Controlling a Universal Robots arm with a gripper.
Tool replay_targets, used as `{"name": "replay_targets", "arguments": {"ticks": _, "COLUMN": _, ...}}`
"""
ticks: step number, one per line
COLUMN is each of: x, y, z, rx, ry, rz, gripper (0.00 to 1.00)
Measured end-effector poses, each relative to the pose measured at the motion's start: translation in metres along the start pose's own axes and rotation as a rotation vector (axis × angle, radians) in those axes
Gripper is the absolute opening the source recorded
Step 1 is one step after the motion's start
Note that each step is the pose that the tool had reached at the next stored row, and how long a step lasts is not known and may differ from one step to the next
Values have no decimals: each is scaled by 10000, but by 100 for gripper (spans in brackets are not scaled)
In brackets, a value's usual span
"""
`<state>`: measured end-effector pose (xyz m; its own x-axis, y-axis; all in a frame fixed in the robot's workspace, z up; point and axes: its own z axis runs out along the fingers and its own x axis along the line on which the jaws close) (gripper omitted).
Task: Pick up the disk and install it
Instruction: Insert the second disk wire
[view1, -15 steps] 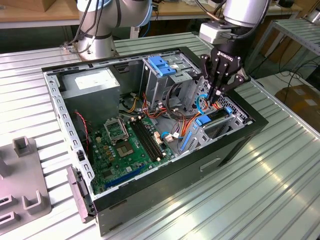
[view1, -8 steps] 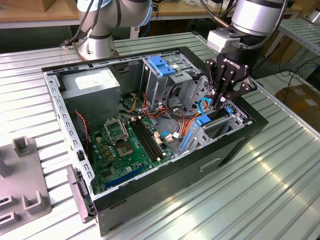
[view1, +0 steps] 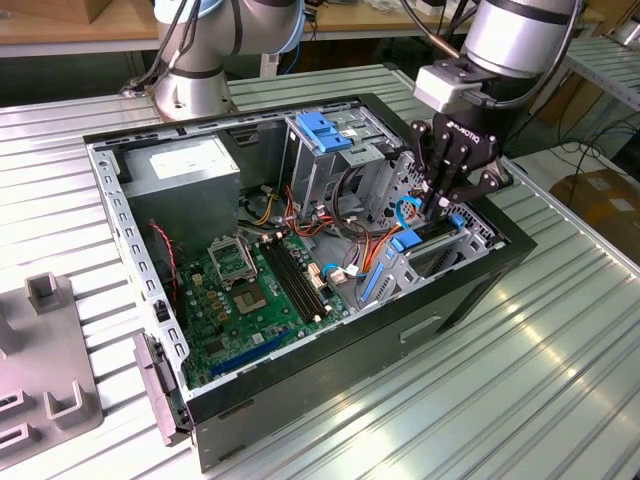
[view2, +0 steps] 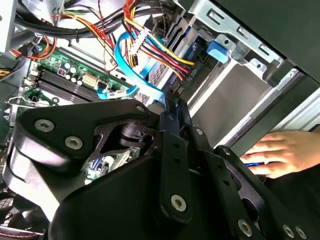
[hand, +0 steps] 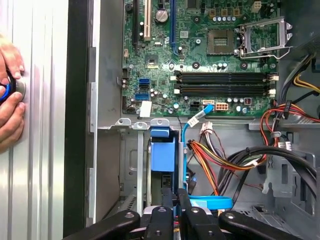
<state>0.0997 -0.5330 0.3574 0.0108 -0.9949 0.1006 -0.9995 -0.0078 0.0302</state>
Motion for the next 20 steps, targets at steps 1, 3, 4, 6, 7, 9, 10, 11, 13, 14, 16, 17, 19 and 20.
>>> {"name": "replay_targets", "arguments": {"ticks": 1, "x": 12, "y": 0, "z": 3, "rx": 0, "ry": -29, "rz": -1, "gripper": 16}}
{"name": "replay_targets", "arguments": {"ticks": 3, "x": 38, "y": 0, "z": 8, "rx": 2, "ry": -175, "rz": -5, "gripper": 16}}
{"name": "replay_targets", "arguments": {"ticks": 4, "x": 52, "y": 0, "z": 12, "rx": 4, "ry": -246, "rz": -7, "gripper": 16}}
{"name": "replay_targets", "arguments": {"ticks": 6, "x": 75, "y": 0, "z": 17, "rx": 4, "ry": -342, "rz": -10, "gripper": 16}}
{"name": "replay_targets", "arguments": {"ticks": 7, "x": 84, "y": 0, "z": 20, "rx": 5, "ry": -395, "rz": -12, "gripper": 16}}
{"name": "replay_targets", "arguments": {"ticks": 9, "x": 96, "y": -1, "z": 27, "rx": 7, "ry": -529, "rz": -16, "gripper": 16}}
{"name": "replay_targets", "arguments": {"ticks": 10, "x": 110, "y": -2, "z": 34, "rx": 8, "ry": -611, "rz": -18, "gripper": 16}}
{"name": "replay_targets", "arguments": {"ticks": 11, "x": 122, "y": -3, "z": 40, "rx": 8, "ry": -628, "rz": -19, "gripper": 16}}
{"name": "replay_targets", "arguments": {"ticks": 13, "x": 132, "y": -3, "z": 46, "rx": 8, "ry": -631, "rz": -18, "gripper": 16}}
{"name": "replay_targets", "arguments": {"ticks": 14, "x": 136, "y": -4, "z": 48, "rx": 15, "ry": -630, "rz": -18, "gripper": 16}}
{"name": "replay_targets", "arguments": {"ticks": 16, "x": 138, "y": -5, "z": 51, "rx": 31, "ry": -631, "rz": -19, "gripper": 16}}
{"name": "replay_targets", "arguments": {"ticks": 17, "x": 141, "y": -5, "z": 52, "rx": 43, "ry": -630, "rz": -17, "gripper": 16}}
{"name": "replay_targets", "arguments": {"ticks": 19, "x": 143, "y": -4, "z": 55, "rx": 79, "ry": -630, "rz": -14, "gripper": 16}}
{"name": "replay_targets", "arguments": {"ticks": 20, "x": 144, "y": -4, "z": 55, "rx": 94, "ry": -628, "rz": -13, "gripper": 16}}
